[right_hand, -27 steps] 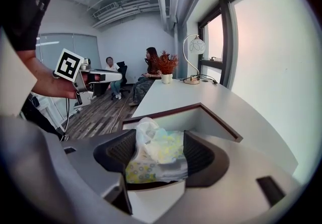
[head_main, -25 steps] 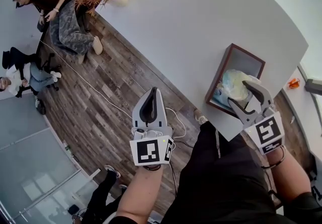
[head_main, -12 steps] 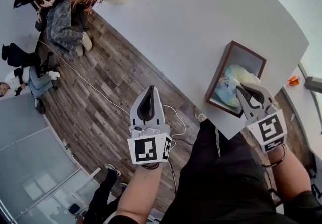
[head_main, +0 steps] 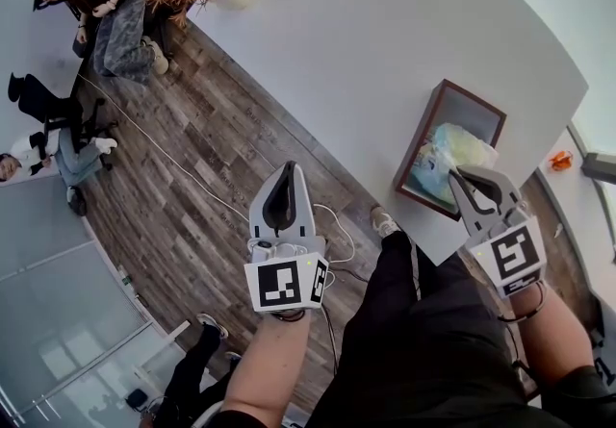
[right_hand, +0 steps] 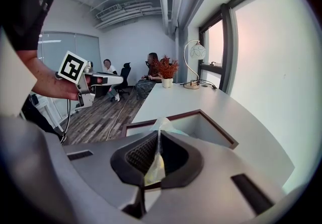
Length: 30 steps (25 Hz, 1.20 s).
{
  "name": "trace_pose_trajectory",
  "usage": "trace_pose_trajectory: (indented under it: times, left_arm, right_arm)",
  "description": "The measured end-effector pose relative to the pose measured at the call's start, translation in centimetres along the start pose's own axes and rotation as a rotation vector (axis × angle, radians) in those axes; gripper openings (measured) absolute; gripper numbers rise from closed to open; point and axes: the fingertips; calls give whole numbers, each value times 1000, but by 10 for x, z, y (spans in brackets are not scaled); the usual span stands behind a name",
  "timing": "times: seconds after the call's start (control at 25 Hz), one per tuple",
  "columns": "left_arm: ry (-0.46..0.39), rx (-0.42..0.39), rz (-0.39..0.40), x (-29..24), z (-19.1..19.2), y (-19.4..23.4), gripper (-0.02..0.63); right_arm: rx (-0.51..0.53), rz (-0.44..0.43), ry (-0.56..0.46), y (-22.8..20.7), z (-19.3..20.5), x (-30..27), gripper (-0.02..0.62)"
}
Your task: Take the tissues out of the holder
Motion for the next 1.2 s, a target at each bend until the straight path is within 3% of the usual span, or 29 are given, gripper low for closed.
trace_pose_trajectory:
  times: [1.2]
  left_arm:
    - [-140, -1, -36, 39, -87, 8, 5]
  right_arm:
    - [107, 54, -68, 11, -71, 63, 9]
Point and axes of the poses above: the fingertips, and each gripper's own axes: x backward along the fingers, y to its left, z out of its underside, and after that the axes turned 15 degrees about -z, right-handed
